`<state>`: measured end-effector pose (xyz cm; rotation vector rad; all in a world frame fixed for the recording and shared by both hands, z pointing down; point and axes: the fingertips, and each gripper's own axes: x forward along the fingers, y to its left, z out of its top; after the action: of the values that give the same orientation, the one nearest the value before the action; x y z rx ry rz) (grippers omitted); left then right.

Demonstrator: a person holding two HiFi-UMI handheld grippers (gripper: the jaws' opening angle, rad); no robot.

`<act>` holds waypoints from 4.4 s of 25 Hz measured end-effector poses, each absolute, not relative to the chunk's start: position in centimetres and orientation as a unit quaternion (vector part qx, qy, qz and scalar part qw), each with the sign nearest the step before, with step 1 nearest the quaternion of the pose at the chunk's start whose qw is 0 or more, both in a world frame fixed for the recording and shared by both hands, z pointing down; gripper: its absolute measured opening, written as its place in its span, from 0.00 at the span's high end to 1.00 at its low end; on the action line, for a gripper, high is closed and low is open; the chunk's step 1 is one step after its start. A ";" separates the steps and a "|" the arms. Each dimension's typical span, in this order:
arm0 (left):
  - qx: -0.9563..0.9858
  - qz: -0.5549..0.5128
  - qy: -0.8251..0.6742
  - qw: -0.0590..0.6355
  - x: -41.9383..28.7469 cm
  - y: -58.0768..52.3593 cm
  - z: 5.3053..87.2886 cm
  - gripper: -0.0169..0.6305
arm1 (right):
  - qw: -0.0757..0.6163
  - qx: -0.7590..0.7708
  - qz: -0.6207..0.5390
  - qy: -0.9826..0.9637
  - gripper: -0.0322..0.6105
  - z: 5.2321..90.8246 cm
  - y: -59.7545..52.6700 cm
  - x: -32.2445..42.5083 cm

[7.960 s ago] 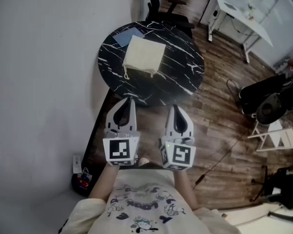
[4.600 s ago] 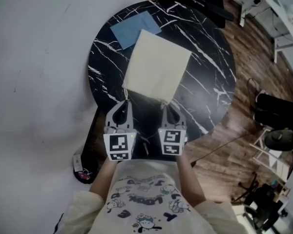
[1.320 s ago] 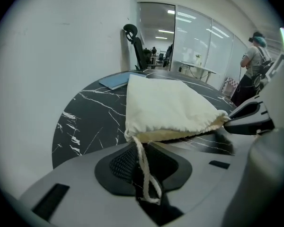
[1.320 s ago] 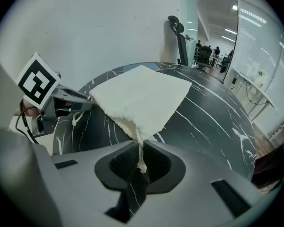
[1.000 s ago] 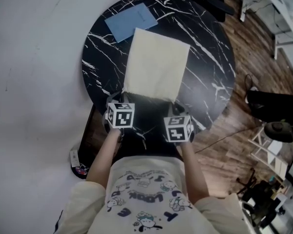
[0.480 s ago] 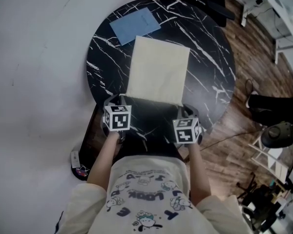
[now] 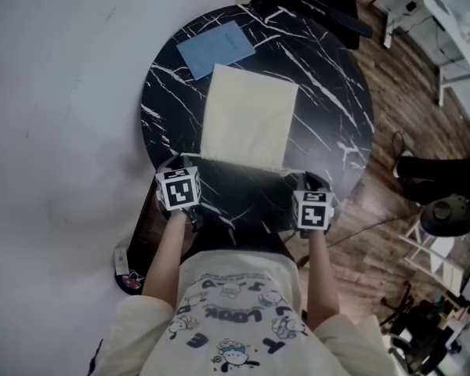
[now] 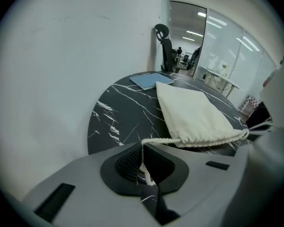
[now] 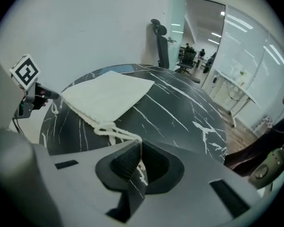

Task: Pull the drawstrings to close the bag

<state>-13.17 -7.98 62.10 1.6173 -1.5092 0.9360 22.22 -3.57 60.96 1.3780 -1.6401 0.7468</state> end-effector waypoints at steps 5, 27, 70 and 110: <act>0.621 0.359 -0.593 0.366 -13.9 -8.1 61.7 0.90 | 0.400 0.579 0.320 -0.635 0.91 61.3 -3.6 25.1; 0.676 0.384 -0.562 0.283 -13.4 -6.0 62.3 0.88 | 0.428 0.578 0.322 -0.616 0.72 63.0 -1.2 25.2; 0.755 0.573 -0.279 0.155 -6.0 -6.5 63.8 0.89 | 0.584 0.310 0.185 -0.727 0.91 63.9 -3.7 14.2; 0.641 0.317 -0.568 0.407 -10.2 -8.2 61.0 0.91 | 0.327 0.665 0.315 -0.593 0.92 58.4 -5.2 21.0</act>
<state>-10.21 -8.15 61.00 1.6157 -1.4335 0.8004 20.96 -5.24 58.41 1.7431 -1.5534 0.8248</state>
